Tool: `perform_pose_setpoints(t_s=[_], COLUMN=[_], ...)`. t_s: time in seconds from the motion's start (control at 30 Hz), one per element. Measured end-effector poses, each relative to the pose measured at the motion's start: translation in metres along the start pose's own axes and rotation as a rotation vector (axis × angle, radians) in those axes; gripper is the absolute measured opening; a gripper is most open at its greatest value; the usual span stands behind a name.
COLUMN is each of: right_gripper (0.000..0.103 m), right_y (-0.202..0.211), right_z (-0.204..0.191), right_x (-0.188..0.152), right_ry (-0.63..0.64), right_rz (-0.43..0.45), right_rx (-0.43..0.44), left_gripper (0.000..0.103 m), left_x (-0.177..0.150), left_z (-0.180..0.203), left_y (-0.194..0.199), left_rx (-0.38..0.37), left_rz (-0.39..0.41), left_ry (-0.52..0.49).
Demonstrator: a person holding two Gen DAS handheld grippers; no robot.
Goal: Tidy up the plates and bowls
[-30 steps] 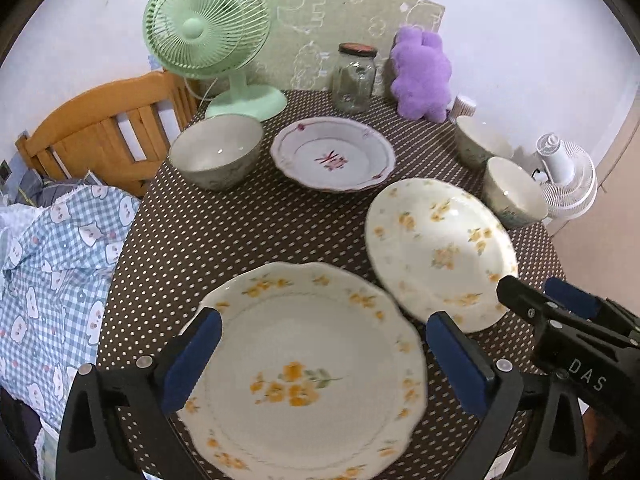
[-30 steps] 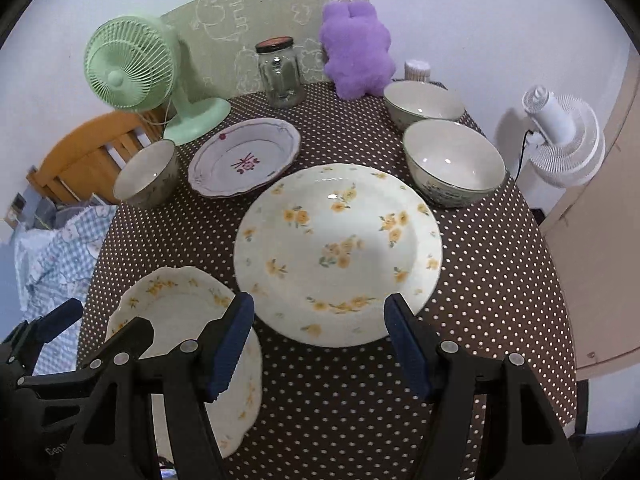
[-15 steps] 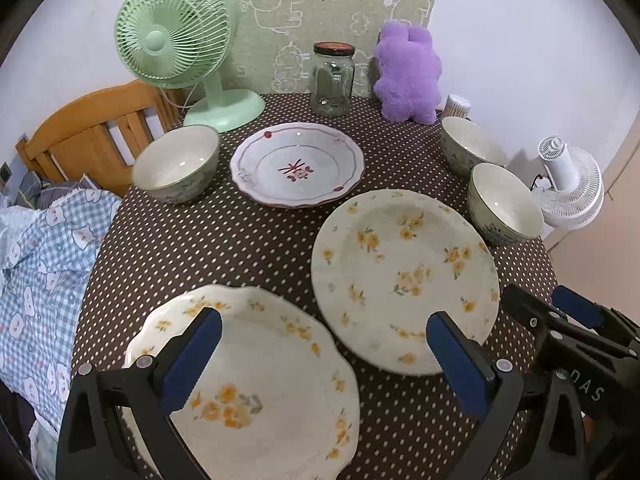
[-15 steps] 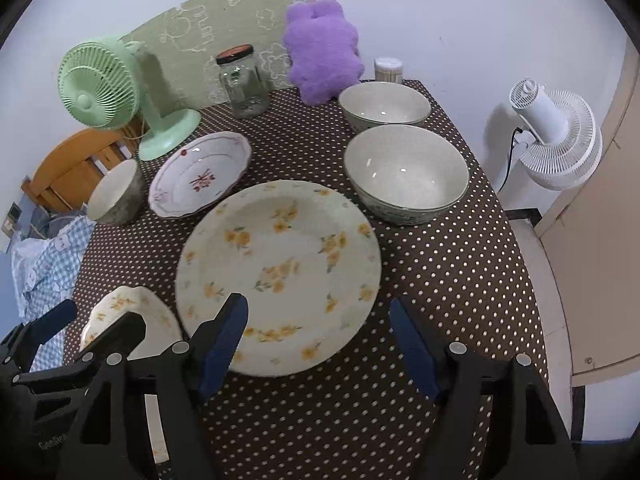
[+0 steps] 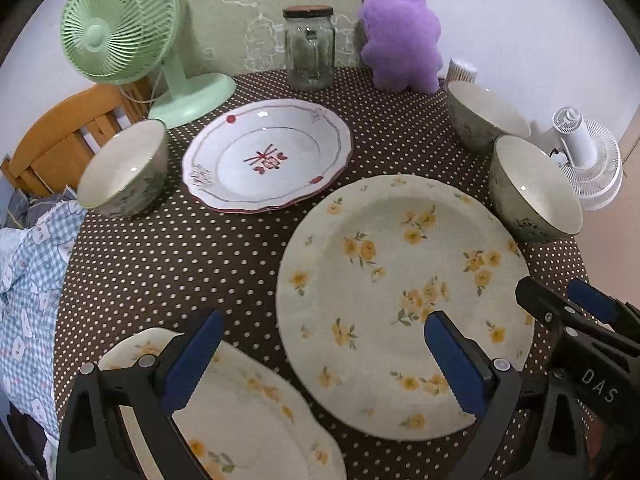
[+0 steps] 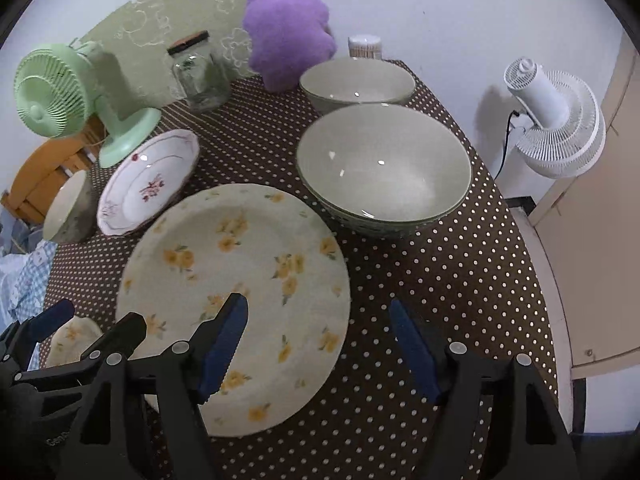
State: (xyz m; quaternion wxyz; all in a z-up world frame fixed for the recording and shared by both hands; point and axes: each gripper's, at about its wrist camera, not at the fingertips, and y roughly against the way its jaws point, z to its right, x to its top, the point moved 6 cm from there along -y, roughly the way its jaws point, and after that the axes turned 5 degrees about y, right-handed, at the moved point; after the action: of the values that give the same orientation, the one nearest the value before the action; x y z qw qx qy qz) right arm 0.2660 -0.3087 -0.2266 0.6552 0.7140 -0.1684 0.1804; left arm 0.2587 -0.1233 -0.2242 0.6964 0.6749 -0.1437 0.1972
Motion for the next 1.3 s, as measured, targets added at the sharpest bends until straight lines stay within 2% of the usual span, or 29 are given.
perform_pose_setpoints(t_s=[0.5,0.6,0.67,0.8,0.93,1.07,1.13,1.3], right_gripper=[0.077,0.077,0.077,0.076,0.069,0.066,0.059,0.059], right_y=[-0.048,-0.053,-0.057,-0.063,-0.068,-0.070,-0.071,-0.072], right_z=[0.000,-0.001,-0.003,-0.003,-0.004,-0.006,-0.009,-0.010], right_x=[0.007,0.008,0.008,0.008,0.008,0.011,0.012,0.014], right_ry=[0.003,0.008,0.011,0.001,0.001,0.000,0.000,-0.009], right_rz=[-0.058,-0.065,-0.070,-0.078,-0.096,-0.083,-0.084,-0.089], right_rx=[-0.038,-0.039,-0.034,-0.025,-0.015,-0.005,0.023,0.020], left_gripper=[0.091,0.085,0.076,0.075,0.076,0.077,0.077,0.076], left_x=[0.011,0.013,0.012,0.016,0.018,0.022,0.022,0.024], left_z=[0.004,0.005,0.007,0.007,0.007,0.006,0.006,0.004], left_y=[-0.051,-0.056,-0.061,-0.065,-0.066,-0.071,-0.071,-0.071], left_rx=[0.030,0.021,-0.003,0.003,-0.002,-0.013,-0.016,-0.015], left_rz=[-0.057,-0.069,-0.095,-0.101,-0.098,-0.101,-0.103,-0.093], left_ry=[-0.033,-0.034,-0.036,-0.026,-0.016,-0.001,0.005,0.013])
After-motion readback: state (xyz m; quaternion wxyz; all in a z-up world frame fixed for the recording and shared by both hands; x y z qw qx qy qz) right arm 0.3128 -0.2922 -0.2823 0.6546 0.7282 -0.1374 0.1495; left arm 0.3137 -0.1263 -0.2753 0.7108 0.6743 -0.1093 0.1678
